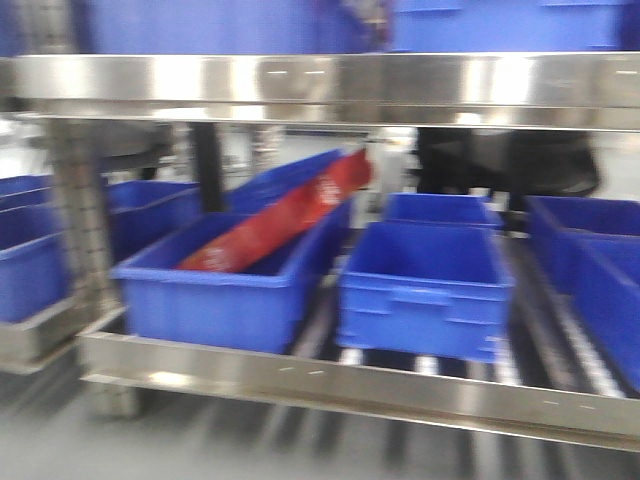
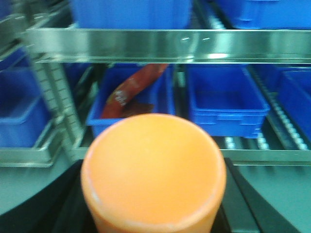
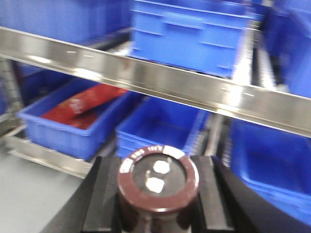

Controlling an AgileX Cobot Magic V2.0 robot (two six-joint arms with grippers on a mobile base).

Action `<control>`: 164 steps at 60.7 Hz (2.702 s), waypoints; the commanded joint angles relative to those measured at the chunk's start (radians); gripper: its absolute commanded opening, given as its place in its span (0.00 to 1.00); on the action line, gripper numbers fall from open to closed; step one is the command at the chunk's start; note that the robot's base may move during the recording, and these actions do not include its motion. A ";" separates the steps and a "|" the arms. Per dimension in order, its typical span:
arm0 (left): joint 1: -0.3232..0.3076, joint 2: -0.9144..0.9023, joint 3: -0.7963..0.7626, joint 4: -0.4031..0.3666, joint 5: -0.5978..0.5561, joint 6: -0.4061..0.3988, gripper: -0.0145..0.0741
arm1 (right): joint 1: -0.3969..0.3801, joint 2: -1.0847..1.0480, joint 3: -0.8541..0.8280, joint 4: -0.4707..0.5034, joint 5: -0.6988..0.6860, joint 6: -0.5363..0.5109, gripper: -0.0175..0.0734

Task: Place cylindrical capacitor in blue bin on shelf
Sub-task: 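Drive up to the shelf and position grippers over a blue bin, then open left gripper to drop orange cylinder into the blue bin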

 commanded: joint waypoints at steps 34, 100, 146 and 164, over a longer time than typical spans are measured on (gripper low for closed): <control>-0.005 -0.007 -0.009 -0.003 -0.022 -0.002 0.04 | 0.001 -0.004 -0.007 -0.006 -0.025 -0.007 0.02; -0.005 -0.007 -0.009 -0.003 -0.026 -0.002 0.04 | 0.001 -0.004 -0.007 -0.004 -0.025 -0.007 0.02; -0.005 -0.007 -0.009 -0.003 -0.054 -0.002 0.04 | 0.001 -0.004 -0.007 -0.004 -0.025 -0.007 0.02; -0.005 -0.007 -0.009 -0.003 -0.074 -0.002 0.04 | 0.001 -0.004 -0.007 -0.004 -0.025 -0.007 0.02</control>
